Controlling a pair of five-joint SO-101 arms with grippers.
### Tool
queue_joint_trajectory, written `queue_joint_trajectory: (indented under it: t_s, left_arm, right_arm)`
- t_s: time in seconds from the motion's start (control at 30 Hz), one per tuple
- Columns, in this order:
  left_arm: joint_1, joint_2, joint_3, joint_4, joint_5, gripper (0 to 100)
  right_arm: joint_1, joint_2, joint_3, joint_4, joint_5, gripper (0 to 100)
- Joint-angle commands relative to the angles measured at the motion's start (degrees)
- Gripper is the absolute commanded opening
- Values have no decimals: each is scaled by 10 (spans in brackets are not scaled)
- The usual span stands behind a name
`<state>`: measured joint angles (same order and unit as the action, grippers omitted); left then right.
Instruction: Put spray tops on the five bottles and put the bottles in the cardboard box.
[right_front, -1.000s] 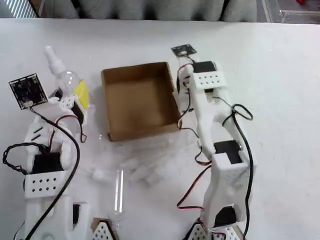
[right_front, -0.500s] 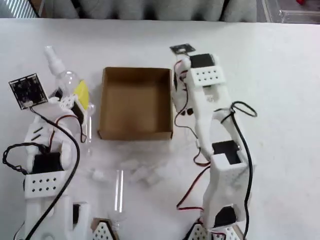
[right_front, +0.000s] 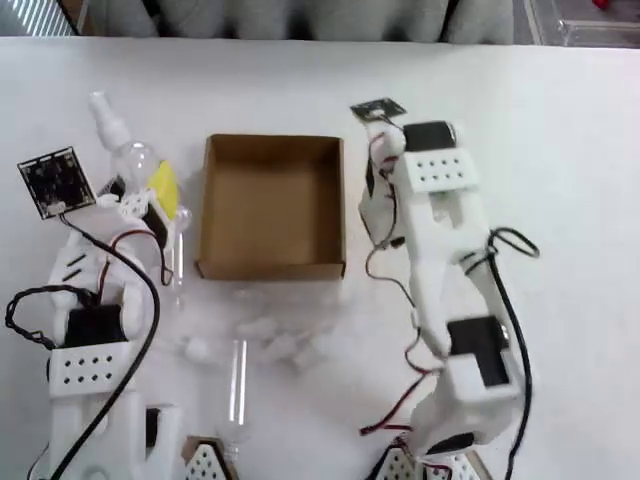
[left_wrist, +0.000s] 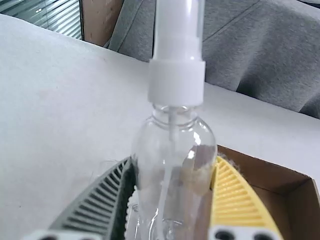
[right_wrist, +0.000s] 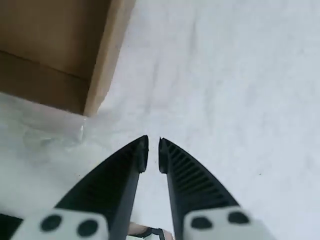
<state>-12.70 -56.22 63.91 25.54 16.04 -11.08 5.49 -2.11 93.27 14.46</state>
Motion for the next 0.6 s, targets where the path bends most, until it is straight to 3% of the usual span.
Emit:
queue_joint_trajectory:
  t_s: [0.0,0.23,0.57]
  left_arm:
    - [-4,3,-6,-18,2,21]
    - [-3,3,-4,-18,2,21]
    - [-3,-1,27,-75,5,21]
  right_arm:
    - [19,-146,131,-47,20,16]
    - [41,-334,324,-85,70,15]
    - [181,-490,498,-121,180,15]
